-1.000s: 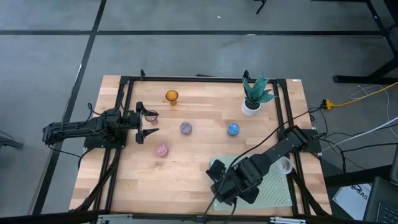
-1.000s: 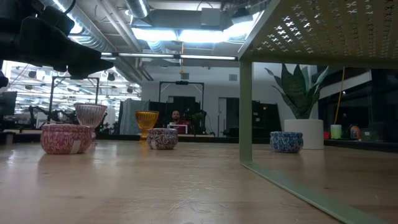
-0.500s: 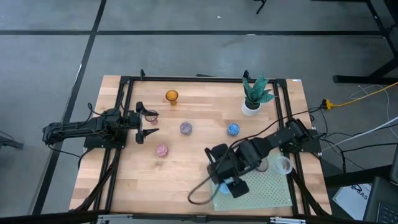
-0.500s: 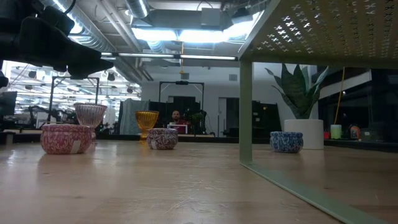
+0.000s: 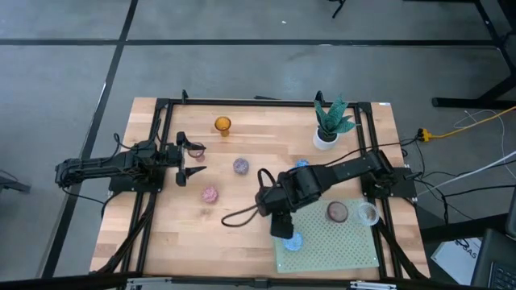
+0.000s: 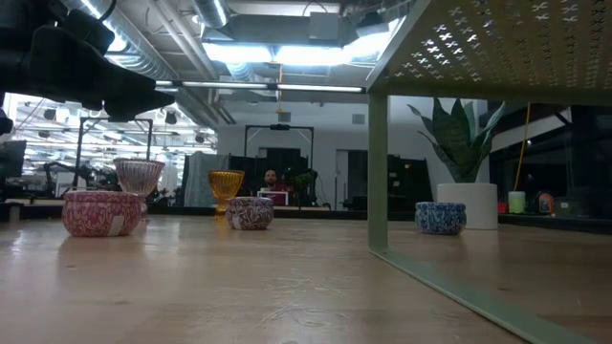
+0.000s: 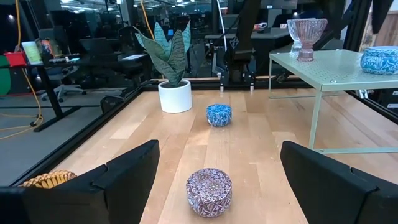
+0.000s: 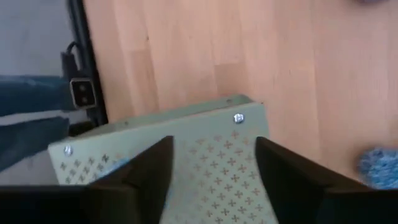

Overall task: Pick & Place candle stick holders
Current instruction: Put the light blue scented candle on the shelf

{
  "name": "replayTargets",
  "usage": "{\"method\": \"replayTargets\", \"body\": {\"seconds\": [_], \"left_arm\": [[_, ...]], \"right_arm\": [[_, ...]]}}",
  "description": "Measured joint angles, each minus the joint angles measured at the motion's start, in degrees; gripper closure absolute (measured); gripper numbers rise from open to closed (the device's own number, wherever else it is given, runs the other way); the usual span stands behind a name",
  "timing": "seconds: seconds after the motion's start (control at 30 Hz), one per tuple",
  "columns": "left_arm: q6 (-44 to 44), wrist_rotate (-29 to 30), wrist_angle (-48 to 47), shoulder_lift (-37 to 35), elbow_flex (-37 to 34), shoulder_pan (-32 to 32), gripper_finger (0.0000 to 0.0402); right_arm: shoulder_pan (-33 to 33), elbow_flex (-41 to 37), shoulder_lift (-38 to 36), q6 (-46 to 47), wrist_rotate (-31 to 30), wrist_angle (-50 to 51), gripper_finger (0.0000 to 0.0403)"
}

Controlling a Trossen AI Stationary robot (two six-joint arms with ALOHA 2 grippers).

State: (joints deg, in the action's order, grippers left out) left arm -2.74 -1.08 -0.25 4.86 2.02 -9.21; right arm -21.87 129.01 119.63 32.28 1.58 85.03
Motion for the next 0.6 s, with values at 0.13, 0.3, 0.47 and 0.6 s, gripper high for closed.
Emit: {"method": "replayTargets", "body": {"seconds": [0.13,0.3,0.47,0.6], "left_arm": [[0.00,0.00,0.02,0.00,0.00,0.00,0.0068],[0.00,0.00,0.01,0.00,0.00,0.00,0.0068],[0.00,0.00,0.00,0.00,0.00,0.02,0.0068],[0.00,0.00,0.00,0.00,0.00,0.01,0.0068]], "right_arm": [[0.43,0.00,1.36,4.37,3.40,-0.97,0.0287],[-0.27,0.00,3.14,9.90,7.68,-1.61,0.0388],[-1.11,0.00,4.94,14.20,10.24,-1.89,0.0382],[-1.84,0.00,5.79,16.24,11.35,-2.08,0.0393]]}}
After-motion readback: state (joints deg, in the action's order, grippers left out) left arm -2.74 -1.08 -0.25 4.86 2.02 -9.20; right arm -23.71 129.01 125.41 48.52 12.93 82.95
